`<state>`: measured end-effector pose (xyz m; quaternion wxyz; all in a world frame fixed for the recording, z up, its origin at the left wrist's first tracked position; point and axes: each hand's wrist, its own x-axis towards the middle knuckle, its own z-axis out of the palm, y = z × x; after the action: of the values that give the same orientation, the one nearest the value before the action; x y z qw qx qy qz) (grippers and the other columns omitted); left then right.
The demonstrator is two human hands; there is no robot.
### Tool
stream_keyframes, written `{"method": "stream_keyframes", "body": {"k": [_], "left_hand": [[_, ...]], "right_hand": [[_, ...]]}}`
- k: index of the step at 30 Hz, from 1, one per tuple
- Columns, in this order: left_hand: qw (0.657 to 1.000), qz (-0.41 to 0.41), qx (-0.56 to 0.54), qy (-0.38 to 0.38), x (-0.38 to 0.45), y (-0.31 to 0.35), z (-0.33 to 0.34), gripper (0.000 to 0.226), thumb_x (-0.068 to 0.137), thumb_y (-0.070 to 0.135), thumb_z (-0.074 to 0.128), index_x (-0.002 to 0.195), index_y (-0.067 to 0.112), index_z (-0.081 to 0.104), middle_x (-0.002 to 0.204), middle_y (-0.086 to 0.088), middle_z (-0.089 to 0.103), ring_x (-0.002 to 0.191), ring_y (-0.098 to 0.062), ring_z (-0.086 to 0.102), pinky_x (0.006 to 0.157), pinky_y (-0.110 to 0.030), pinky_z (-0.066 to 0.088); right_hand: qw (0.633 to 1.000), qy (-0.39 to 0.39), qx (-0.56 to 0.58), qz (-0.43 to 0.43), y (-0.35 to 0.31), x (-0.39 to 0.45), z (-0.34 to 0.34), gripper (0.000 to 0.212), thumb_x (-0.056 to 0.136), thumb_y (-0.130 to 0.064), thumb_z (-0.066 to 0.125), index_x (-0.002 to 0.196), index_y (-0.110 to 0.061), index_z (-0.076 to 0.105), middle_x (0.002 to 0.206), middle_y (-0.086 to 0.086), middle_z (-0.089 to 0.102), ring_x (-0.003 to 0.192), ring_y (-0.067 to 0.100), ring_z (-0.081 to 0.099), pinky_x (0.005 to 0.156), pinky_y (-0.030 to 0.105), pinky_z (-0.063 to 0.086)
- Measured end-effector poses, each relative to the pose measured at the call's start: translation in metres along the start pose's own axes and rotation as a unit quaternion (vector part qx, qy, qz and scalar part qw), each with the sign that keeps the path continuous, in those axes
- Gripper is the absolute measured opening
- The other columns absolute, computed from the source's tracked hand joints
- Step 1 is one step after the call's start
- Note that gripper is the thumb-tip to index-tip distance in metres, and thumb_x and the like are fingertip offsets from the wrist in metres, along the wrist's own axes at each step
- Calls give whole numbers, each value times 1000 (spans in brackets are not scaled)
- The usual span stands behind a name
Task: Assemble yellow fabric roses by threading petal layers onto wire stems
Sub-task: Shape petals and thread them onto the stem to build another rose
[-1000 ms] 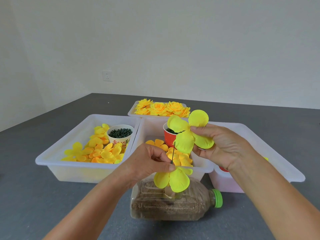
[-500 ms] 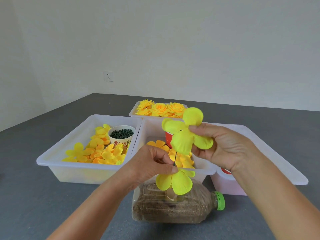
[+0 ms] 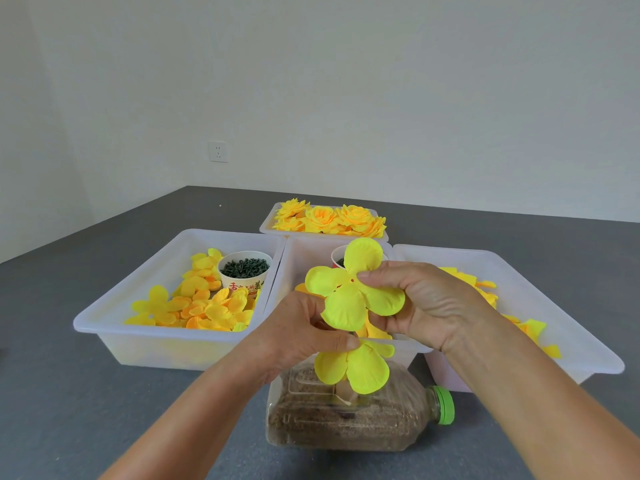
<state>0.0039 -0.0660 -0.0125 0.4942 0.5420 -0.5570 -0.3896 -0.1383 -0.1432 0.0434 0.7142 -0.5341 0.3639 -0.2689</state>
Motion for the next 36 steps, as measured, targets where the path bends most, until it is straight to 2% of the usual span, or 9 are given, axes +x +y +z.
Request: {"method": "stream_keyframes", "body": {"k": [5,9,14,18,21,24,27,33,36], "left_hand": [[1000,8,-9,-1,-1,0,0,17,75,-6,70,79,10,70,75,4,72,76,-9,66,72,-20,54],[1000,10,-10,3,-1,0,0,20,75,-6,71,76,14,70,73,6,72,75,-8,67,71,-20,53],[1000,10,-12,-2,0,-1,-1,22,75,-6,71,74,16,70,72,6,71,74,-7,67,69,-19,53],[1000,10,3,2,1,-3,-2,13,75,-5,71,84,3,70,81,-5,71,80,-12,66,75,-24,55],[1000,10,4,6,1,-3,-2,13,75,-6,71,88,-3,69,86,-13,70,81,-15,65,77,-27,54],[1000,8,8,11,1,-1,0,19,76,-6,70,93,-14,65,94,-26,67,85,-21,62,84,-36,52],[1000,7,7,18,1,-1,0,20,75,-6,71,93,-14,65,96,-28,66,87,-25,61,88,-41,50],[1000,6,2,14,1,-3,-1,21,75,-6,71,94,-13,66,96,-27,68,86,-24,62,86,-40,51],[1000,7,-1,0,2,-3,-2,14,76,-6,71,87,2,72,86,-8,74,83,-15,67,77,-28,56]], "right_hand": [[999,19,-25,-10,1,2,2,11,75,-2,69,70,-10,65,59,3,66,48,13,60,45,22,46],[999,12,-47,-13,1,1,2,8,75,-1,69,77,-8,67,59,3,65,49,12,60,44,22,46],[998,22,-54,-13,1,1,2,10,73,1,70,73,-8,67,59,3,65,51,13,61,45,22,47],[998,19,-61,-17,0,0,1,11,71,1,71,69,-9,68,63,5,66,55,15,60,46,23,48],[997,19,-67,-17,0,0,1,11,71,1,71,70,-9,68,64,5,65,57,16,59,47,24,48],[997,27,-65,-23,0,0,-1,10,72,1,71,72,-9,68,68,6,65,61,18,59,49,26,48],[998,20,-55,-18,1,-1,-2,9,73,1,70,74,-8,68,67,6,67,55,14,62,46,23,48],[998,11,-64,-18,0,-2,-4,10,72,1,70,72,-10,69,70,6,68,59,15,62,49,25,50],[997,10,-70,-14,1,-3,-5,12,72,1,70,69,-10,68,67,6,68,58,15,62,48,25,50]]}}
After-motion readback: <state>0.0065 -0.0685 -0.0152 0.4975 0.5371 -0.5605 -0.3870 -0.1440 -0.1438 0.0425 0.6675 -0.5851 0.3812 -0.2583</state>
